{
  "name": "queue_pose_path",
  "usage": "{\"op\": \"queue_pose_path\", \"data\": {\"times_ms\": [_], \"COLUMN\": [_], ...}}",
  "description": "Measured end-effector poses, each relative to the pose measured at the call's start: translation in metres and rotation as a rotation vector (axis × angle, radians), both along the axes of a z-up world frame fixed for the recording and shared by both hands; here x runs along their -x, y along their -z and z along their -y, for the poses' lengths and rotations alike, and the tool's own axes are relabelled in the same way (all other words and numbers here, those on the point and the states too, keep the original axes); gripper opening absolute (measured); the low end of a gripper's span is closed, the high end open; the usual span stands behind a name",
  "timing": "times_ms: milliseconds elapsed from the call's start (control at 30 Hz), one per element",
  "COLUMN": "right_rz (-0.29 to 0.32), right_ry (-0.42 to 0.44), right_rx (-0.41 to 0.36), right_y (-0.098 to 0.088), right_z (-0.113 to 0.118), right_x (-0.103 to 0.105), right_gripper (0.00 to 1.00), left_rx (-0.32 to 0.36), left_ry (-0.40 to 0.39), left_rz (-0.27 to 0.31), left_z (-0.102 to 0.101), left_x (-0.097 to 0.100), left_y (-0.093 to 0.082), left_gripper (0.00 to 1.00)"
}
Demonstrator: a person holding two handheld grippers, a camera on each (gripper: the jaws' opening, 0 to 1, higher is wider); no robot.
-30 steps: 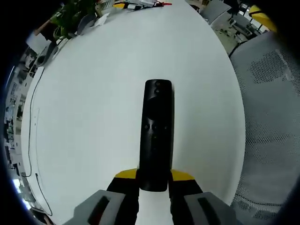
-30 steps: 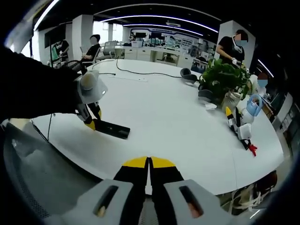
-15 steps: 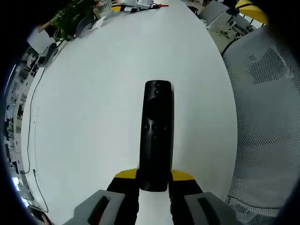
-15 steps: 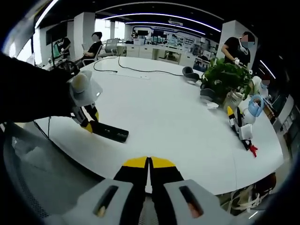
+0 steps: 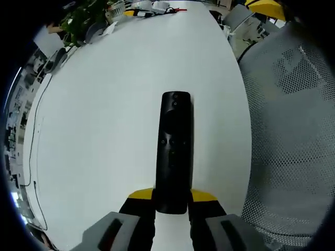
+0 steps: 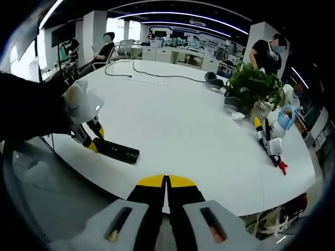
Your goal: Press the specified remote control buttons in sequence, fully releasing each button before pressing the next.
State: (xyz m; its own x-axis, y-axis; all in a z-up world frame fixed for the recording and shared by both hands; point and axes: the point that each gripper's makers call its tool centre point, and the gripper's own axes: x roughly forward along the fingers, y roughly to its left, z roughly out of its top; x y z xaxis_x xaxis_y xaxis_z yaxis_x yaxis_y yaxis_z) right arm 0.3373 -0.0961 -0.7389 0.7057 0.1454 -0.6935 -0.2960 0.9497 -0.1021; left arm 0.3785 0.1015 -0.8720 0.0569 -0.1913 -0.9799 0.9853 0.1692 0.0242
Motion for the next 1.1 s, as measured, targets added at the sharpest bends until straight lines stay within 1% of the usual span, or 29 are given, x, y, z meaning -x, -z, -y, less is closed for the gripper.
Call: {"op": "queue_pose_path", "data": {"times_ms": [267, 500, 667, 700, 733, 767, 800, 833, 867, 900, 933, 967, 1000, 1033, 1100], "right_rz": [0.004, -0.009, -0.022, -0.028, -0.033, -0.044, -0.054, -0.051, -0.037, -0.038, -0.038, -0.013, -0.004, -0.025, -0.043], "right_ry": [0.006, -0.013, -0.059, -0.08, -0.121, -0.161, -0.194, -0.199, -0.231, -0.251, -0.248, -0.258, -0.274, -0.278, -0.282], "right_rx": [-0.005, -0.002, -0.037, -0.042, -0.037, -0.019, -0.004, -0.001, -0.019, -0.045, -0.065, -0.096, -0.118, -0.155, -0.196], "right_y": [-0.001, 0.0, -0.004, -0.005, -0.005, -0.006, -0.007, -0.013, -0.024, -0.032, -0.039, -0.052, -0.058, -0.062, -0.063], "right_z": [0.001, -0.003, -0.015, -0.02, -0.025, -0.029, -0.032, -0.037, -0.046, -0.055, -0.059, -0.068, -0.075, -0.083, -0.092], "right_x": [0.0, 0.002, 0.002, 0.002, 0.001, 0.0, -0.002, -0.01, -0.018, -0.023, -0.028, -0.039, -0.045, -0.052, -0.065], "right_gripper": [0.0, 0.0, 0.0, 0.0, 0.0, 0.0, 0.0, 0.0, 0.0, 0.0, 0.0, 0.0, 0.0, 0.0, 0.0], "left_rx": [-0.001, 0.041, 0.068, 0.077, 0.092, 0.1, 0.108, 0.112, 0.114, 0.114, 0.114, 0.115, 0.116, 0.117, 0.141], "left_ry": [0.01, -0.021, -0.02, -0.018, -0.032, -0.04, -0.034, -0.036, -0.042, -0.044, -0.047, -0.051, -0.056, -0.055, -0.061], "left_rz": [0.0, 0.007, 0.013, 0.014, 0.013, 0.012, 0.014, 0.015, 0.017, 0.018, 0.02, 0.022, 0.024, 0.027, 0.038], "left_z": [0.0, 0.0, 0.001, 0.001, 0.001, 0.001, 0.0, 0.001, 0.001, 0.002, 0.002, 0.002, 0.002, 0.002, 0.001], "left_x": [0.018, 0.032, 0.042, 0.042, 0.042, 0.041, 0.042, 0.041, 0.042, 0.042, 0.043, 0.043, 0.044, 0.045, 0.044], "left_y": [0.0, -0.001, -0.002, -0.003, -0.003, -0.003, -0.003, -0.003, -0.003, -0.003, -0.003, -0.003, -0.004, -0.004, -0.004], "left_gripper": [0.23, 0.23, 0.23, 0.23, 0.23, 0.23, 0.24, 0.24, 0.24, 0.24, 0.24, 0.24, 0.24, 0.24, 0.24]}}
